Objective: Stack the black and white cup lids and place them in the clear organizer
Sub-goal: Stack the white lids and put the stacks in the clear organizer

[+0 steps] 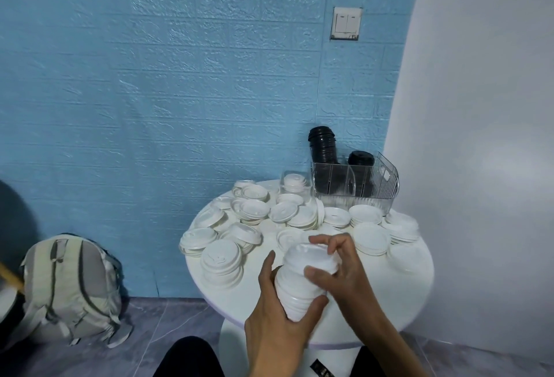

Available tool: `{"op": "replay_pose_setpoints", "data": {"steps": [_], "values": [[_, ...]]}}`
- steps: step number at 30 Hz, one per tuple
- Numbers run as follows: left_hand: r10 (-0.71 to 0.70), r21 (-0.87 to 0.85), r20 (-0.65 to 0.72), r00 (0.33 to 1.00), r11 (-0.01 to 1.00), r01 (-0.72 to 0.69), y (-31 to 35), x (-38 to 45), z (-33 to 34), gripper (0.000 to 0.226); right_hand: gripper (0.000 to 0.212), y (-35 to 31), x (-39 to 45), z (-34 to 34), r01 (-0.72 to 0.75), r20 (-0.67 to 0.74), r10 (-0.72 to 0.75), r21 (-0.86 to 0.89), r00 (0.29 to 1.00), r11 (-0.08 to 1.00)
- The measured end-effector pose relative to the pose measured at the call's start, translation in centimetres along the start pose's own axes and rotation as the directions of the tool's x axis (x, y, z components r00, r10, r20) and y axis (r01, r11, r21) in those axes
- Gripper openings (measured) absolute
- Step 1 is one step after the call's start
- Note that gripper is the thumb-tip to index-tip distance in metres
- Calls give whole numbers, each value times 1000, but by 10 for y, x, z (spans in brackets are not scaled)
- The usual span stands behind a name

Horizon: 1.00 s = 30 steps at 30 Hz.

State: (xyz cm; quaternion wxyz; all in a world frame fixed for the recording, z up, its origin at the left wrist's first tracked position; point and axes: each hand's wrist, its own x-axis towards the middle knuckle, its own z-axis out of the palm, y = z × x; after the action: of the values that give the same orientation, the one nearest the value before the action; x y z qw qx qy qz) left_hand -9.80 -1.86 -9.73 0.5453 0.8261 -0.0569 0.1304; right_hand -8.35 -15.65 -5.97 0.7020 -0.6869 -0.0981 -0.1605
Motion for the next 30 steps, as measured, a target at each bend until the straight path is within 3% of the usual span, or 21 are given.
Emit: {"op": "replay_pose_setpoints", "data": {"steps": [5,10,14,21,30], "values": [[-28,27,2,1000,999,28,-2,1,2,99,46,21,-7,-5,-18,103,42,-223,994,975],[28,12,-13,1000,1000,-27,-3,0,4,74,39,20,-7,-6,22,155,20,-264,988,964],[56,22,-24,998,998,-56,0,0,2,76,35,14,-3,-4,-17,165,65,-276,984,961],[45,36,-52,998,998,-44,-4,-1,4,64,42,1,5,-11,-22,260,131,-386,957,922],[109,44,-64,992,993,-107,-6,-3,6,60,59,10,-1,-11,-47,235,141,-364,962,930]]}}
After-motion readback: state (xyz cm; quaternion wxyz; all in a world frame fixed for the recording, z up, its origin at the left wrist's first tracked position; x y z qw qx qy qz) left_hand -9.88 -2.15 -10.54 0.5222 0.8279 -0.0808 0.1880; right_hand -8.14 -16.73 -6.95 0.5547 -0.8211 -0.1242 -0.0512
